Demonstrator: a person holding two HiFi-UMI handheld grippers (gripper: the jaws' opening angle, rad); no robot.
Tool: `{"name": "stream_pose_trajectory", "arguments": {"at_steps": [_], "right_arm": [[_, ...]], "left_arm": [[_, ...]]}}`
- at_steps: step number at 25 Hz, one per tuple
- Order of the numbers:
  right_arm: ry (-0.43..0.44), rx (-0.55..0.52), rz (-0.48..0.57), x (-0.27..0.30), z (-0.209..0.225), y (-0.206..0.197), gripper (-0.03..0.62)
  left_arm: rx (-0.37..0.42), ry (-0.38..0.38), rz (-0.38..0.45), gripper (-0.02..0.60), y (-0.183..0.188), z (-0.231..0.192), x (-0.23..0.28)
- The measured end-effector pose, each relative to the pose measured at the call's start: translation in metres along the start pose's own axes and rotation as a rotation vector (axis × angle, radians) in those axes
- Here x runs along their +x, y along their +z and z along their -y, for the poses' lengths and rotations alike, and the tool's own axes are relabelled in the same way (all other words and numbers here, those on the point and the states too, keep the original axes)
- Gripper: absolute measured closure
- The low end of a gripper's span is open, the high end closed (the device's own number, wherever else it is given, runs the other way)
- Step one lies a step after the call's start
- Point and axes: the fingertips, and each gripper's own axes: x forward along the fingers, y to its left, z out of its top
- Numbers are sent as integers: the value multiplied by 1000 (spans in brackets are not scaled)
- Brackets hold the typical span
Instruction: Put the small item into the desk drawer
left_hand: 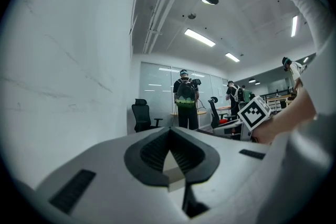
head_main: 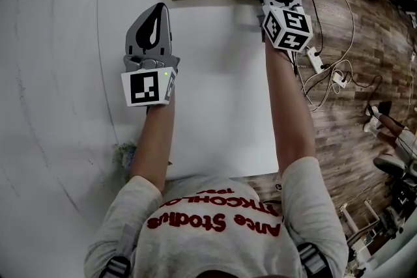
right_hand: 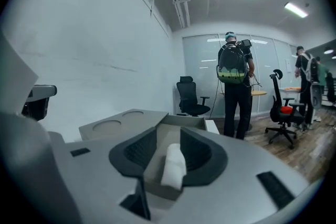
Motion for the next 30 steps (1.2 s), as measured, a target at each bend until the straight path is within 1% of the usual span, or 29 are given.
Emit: {"name": "stream_pose_trajectory", "arguments": {"at_steps": [1, 4, 6, 13, 18, 22, 25, 30], "right_arm": [[0, 2, 8, -3, 0, 3, 462], [11, 6, 51, -17, -5, 16, 549], [26, 5, 82, -28, -12, 27, 577], [75, 15, 179, -82, -39, 75, 588], [114, -29, 206, -132, -66, 100, 589], [123, -4, 237, -162, -74, 120, 588], [144, 16, 261, -190, -89, 131, 589], [164, -10, 289, -230, -112, 150, 589]], "left_arm": [[0, 4, 1, 575, 1, -1, -1], [8, 10, 10, 575, 7, -2, -3], [9, 13, 12, 575, 12, -3, -4], [17, 18, 61, 575, 50, -4, -17], [27, 1, 78, 575, 79, -2, -38], [18, 6, 79, 575, 99, -4, -52], [10, 13, 75, 575, 106, -5, -76], [-12, 24, 90, 575, 127, -9, -117]]}}
